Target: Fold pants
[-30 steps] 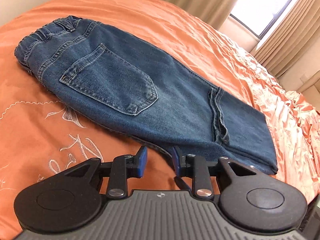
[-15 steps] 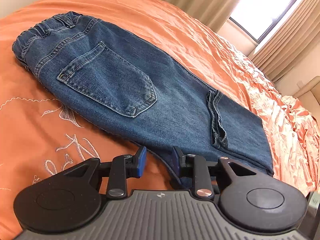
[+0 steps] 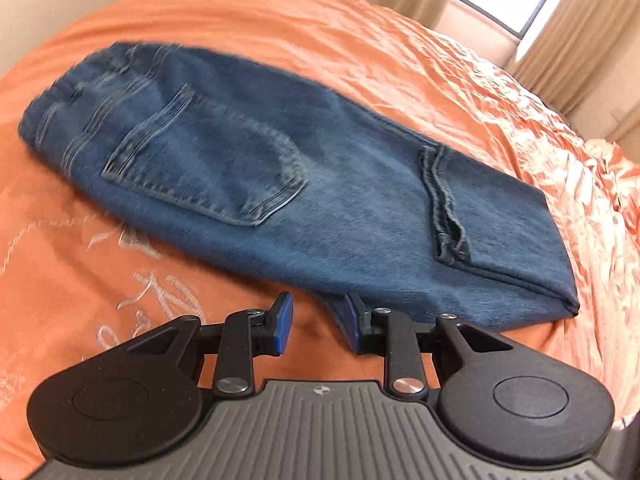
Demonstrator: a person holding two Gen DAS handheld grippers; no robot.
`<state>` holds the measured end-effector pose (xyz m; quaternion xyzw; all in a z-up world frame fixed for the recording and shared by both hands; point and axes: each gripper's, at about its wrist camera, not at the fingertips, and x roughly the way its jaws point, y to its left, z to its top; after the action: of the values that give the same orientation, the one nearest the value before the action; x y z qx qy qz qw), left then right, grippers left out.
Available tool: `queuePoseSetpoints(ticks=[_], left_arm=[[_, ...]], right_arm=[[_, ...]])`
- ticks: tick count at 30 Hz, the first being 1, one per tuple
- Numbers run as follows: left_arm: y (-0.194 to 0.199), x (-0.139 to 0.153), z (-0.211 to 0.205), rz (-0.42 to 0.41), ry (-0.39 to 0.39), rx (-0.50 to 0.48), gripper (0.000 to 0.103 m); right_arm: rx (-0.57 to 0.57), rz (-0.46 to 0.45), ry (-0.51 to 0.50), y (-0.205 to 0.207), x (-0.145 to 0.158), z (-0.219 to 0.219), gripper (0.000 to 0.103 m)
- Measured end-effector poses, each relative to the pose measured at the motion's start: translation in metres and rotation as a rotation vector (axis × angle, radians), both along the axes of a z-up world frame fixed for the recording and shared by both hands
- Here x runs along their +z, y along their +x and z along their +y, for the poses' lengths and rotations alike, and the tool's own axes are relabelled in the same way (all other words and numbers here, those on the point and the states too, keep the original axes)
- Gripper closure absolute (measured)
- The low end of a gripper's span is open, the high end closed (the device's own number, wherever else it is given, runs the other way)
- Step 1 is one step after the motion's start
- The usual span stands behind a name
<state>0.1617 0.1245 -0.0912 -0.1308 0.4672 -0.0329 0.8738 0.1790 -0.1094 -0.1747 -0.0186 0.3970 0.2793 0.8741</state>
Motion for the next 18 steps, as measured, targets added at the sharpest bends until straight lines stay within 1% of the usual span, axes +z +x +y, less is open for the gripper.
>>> queuePoseSetpoints(ticks=[2,4,6,7,8,10,11,12,15,18], left_arm=[[0.004,0.008,-0.013,-0.033,0.051,-0.039,0.072],[0.01,0.015,-0.024,-0.061,0.091,-0.066,0.072],[0.019,0.021,-0.028,-0.075,0.113,-0.079,0.072],[0.024,0.023,-0.029,-0.079,0.129,-0.075,0.071],[0.029,0.025,-0.028,-0.084,0.146,-0.067,0.068],[0.038,0.03,-0.021,-0.097,0.167,-0.045,0.056],[0.042,0.032,-0.016,-0.1,0.171,-0.028,0.046],[0.047,0.034,-0.009,-0.102,0.174,-0.007,0.043],[0.057,0.04,0.016,-0.086,0.184,0.06,0.041],[0.063,0.045,0.049,-0.08,0.202,0.133,0.037]], right_arm=[[-0.061,0.006,0.045,0.007,0.016,-0.032,0.101],[-0.129,0.018,0.078,0.015,0.026,-0.062,0.091],[-0.205,0.025,0.11,0.022,0.036,-0.094,0.083],[-0.232,0.027,0.126,0.026,0.039,-0.106,0.083],[-0.258,0.03,0.145,0.027,0.046,-0.121,0.082],[-0.282,0.019,0.155,0.031,0.051,-0.141,0.08],[-0.28,0.009,0.147,0.035,0.053,-0.146,0.08],[-0.273,0.001,0.139,0.039,0.054,-0.149,0.079],[-0.209,-0.02,0.118,0.053,0.059,-0.148,0.075],[-0.132,-0.044,0.067,0.073,0.058,-0.128,0.075]])
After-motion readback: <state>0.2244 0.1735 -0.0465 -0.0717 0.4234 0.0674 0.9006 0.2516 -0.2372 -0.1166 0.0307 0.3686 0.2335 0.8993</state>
